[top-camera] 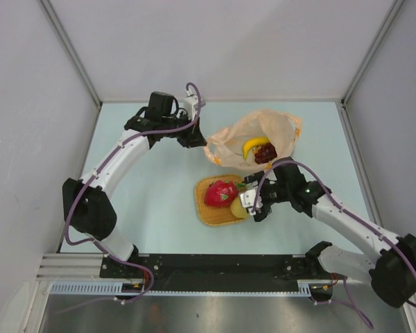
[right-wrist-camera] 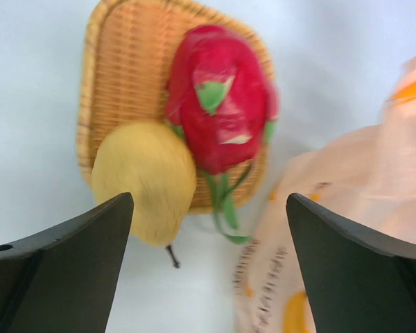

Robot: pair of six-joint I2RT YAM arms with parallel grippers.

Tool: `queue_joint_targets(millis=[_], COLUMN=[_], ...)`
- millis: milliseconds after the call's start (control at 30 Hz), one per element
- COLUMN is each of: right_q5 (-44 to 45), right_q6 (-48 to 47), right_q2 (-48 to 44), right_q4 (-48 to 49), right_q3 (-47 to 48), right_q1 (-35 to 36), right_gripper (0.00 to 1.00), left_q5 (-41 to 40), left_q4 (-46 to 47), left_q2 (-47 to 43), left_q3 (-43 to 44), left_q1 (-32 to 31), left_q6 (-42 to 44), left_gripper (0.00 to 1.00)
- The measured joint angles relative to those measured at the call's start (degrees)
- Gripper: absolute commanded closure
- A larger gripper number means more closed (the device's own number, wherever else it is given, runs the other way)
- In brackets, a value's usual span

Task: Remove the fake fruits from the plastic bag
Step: Place the fake fruit on the plate.

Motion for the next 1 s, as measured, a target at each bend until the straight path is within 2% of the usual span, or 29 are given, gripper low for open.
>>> queue_joint_targets(millis=[233,333,567,667,767,833,867,1000], right_q5=[2.19,2.56,4.33,4.28,3.04,2.71,2.67,2.82], right_q6=[3.85,4.50,5.77,5.99,11.15,15.96,18.01,26.27], right_q2=[9.64,9.77,9.92,7.63,2.34,0.07,-0.20,4.70], right_q4=[-0.74,-0.90,-1.55,-3.82,-4.02,-0.57,1.22,9.86], right_q3=[0.00,0.00,0.04,0.79,3.91,6.86,8.00,11.74], right_q1=[0.00,0.20,2.14,0.04,-4.00,-5.86,-6.34,-8.92], right_gripper=[0.16,0.20,0.20,0.23,0.29,0.32,0.37,0.46], left_q5=[0.17,0.17,0.13,0.11,0.07,-0.33,-0.50,-1.27], left_q4=[0.00,0.02,-0.02,-0.02,-0.02,-0.02,-0.02,0.00], left_q2=[0.00,0.00,0.00,0.00,-0.09,-0.09,-0.09,-0.09], left_q3=[0.00,0.00,-0.52,-0.74,-1.38,-1.79,-1.92,-1.95], left_q1=[-0.33,-0.68,-0.96,-0.96,-0.96,-0.98,-1.01,-1.16], left_q6=[-0.26,-0.28,-0.22,-0.20,-0.22,-0.31,-0.35,-0.42], left_gripper=[1.00,1.00,1.00,1.00,1.00,1.00,1.00,1.00])
